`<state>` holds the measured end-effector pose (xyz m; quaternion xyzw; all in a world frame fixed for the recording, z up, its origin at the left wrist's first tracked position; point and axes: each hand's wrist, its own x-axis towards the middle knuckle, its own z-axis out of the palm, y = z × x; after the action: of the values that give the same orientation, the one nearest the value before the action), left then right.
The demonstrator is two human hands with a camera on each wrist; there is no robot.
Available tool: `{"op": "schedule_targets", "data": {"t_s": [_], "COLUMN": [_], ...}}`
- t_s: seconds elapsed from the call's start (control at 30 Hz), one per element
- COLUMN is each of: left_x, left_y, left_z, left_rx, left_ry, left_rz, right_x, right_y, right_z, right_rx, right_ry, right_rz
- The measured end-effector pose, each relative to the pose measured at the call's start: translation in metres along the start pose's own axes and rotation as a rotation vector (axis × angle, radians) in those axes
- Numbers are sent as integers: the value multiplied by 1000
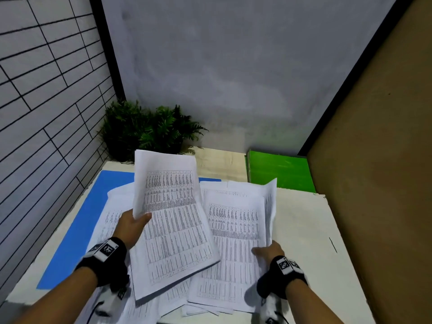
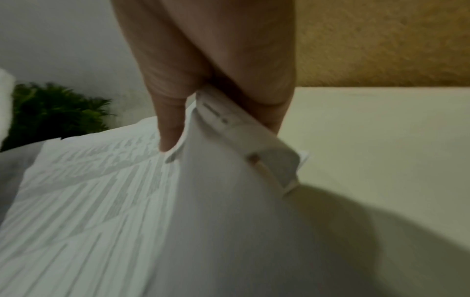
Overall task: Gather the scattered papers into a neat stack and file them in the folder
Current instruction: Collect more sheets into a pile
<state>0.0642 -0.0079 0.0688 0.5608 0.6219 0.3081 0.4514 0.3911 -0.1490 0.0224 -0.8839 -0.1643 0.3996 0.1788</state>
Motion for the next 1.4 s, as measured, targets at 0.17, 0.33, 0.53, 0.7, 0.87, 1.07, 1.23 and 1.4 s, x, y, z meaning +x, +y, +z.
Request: {"op": "schedule_targets", "data": {"t_s": [0.17, 0.33, 0.53, 0.7, 0.87, 1.07, 1.23, 1.4], "left_x": [2, 7, 7, 5, 5, 11, 14, 2], "left_y": [1, -9, -10, -8, -10, -6, 9, 52], "left_z": [-2, -5, -7, -9, -10, -2, 12, 39], "left_rx": [-12, 9, 9, -21, -38, -71, -150, -228], "left_ry": [-10, -17, -17, 30, 47, 40, -10, -173], "left_rz": [1, -31, -45, -46, -45, -44, -56, 17], "right_x": [11, 3, 10, 5, 5, -12, -54, -53], "right_y": [14, 13, -4, -16, -27, -41, -60, -68], "right_z": [2, 7, -1, -57, -120, -181, -165, -77], "right_rx": [155, 139, 129, 103, 324, 674, 846, 767], "right_ry": [-31, -51, -41, 99, 207, 258, 23, -148], "right_rz": [26, 28, -81, -248, -436, -572, -627, -490]}}
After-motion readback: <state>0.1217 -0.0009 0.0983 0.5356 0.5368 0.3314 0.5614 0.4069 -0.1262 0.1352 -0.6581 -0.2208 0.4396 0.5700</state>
